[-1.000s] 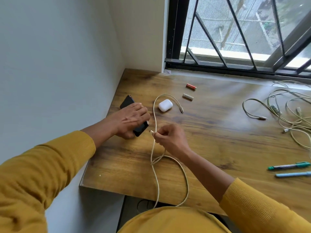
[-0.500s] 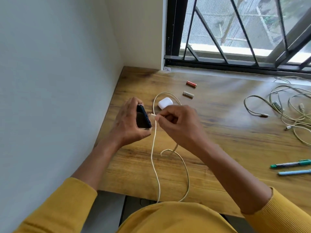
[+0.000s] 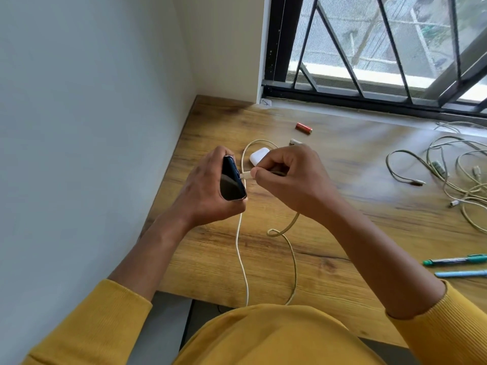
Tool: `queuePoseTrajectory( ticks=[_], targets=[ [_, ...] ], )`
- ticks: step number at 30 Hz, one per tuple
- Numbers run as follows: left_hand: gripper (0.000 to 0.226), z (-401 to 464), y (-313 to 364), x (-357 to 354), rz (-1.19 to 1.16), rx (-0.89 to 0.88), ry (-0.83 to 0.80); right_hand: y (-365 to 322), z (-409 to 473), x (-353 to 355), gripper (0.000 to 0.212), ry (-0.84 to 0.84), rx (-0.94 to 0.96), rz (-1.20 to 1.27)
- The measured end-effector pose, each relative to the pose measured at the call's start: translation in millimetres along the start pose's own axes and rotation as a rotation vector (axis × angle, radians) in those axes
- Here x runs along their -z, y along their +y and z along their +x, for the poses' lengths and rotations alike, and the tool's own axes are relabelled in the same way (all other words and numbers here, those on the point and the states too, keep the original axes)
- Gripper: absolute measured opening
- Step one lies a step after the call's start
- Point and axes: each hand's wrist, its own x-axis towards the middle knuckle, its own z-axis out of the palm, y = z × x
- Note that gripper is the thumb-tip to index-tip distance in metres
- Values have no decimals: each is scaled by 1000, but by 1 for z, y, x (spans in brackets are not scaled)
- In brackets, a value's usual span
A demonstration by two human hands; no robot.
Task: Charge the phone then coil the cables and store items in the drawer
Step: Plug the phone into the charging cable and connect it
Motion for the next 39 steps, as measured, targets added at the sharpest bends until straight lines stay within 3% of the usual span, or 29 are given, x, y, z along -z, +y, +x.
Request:
queuePoseTrajectory(
  ticks=[16, 29, 39],
  targets=[
    [72, 4, 19, 11, 134, -27, -68, -1, 5, 14, 19, -75, -71, -4],
    [71, 10, 19, 7, 275, -49, -63, -3, 4, 4, 26, -13, -22, -178],
    [67, 14, 15, 14, 310, -54, -137, 8, 11, -22, 17, 18, -92, -187]
  ],
)
